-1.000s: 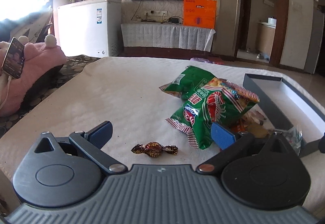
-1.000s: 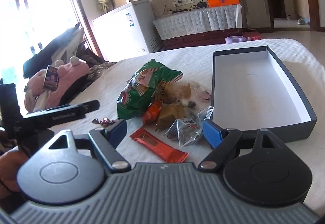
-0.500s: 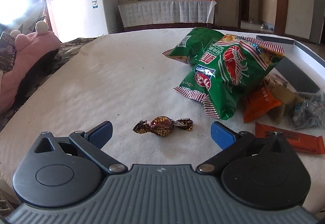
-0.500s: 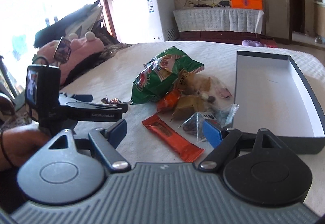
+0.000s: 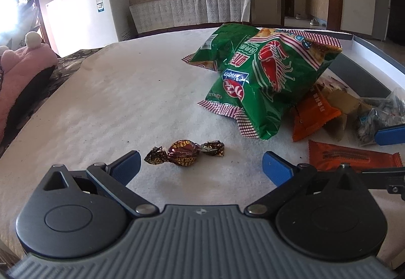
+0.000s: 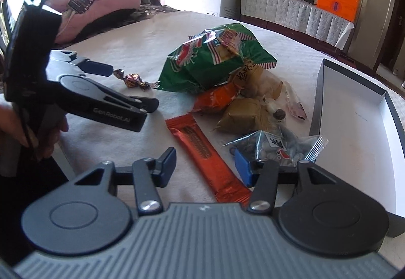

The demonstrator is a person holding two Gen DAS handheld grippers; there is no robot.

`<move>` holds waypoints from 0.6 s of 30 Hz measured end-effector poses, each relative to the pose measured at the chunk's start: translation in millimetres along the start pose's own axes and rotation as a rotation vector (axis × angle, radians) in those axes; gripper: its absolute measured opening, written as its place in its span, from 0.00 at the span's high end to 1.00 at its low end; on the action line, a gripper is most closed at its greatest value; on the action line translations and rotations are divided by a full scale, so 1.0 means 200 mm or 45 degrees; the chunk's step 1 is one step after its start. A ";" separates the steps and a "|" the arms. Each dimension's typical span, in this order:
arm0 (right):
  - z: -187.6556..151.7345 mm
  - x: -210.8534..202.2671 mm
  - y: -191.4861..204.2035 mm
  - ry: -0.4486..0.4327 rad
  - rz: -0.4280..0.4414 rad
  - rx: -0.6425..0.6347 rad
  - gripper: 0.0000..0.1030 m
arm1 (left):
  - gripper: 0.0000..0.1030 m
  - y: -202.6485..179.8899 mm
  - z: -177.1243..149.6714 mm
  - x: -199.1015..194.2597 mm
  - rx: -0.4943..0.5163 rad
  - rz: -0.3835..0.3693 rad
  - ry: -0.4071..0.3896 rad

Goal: Organize snacks
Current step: 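Move right tool to orange chocolate bar while left tool approaches brown-wrapped candy, then close right gripper on orange bar while left gripper closes on brown candy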

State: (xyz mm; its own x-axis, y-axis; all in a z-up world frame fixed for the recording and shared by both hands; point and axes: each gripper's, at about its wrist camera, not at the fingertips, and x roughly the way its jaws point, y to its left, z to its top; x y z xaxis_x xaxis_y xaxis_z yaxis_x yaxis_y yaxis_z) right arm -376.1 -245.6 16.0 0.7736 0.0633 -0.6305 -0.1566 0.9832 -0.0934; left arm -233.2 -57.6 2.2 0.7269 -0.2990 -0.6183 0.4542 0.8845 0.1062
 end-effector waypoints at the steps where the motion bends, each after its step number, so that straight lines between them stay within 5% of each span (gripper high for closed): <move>1: 0.01 0.02 -0.01 0.010 0.010 0.011 0.49 | 0.00 0.00 0.00 0.01 0.000 -0.001 0.001; 6: 0.01 0.08 0.01 0.046 0.075 0.000 0.49 | 0.00 0.00 -0.01 0.02 -0.015 -0.013 0.001; 12: 0.01 0.05 0.02 0.059 0.061 0.062 0.68 | 0.16 -0.03 -0.02 -0.01 -0.012 -0.083 -0.011; 18: 0.02 0.06 -0.01 0.060 0.031 0.153 0.72 | 0.16 -0.03 -0.02 -0.01 -0.040 -0.089 -0.002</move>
State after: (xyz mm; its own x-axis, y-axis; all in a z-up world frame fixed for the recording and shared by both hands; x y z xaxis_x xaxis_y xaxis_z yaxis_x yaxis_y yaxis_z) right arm -363.6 -246.6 12.6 0.7403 0.0820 -0.6672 -0.0978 0.9951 0.0138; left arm -239.8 -60.5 0.4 0.6949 -0.3608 -0.6221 0.4876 0.8722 0.0388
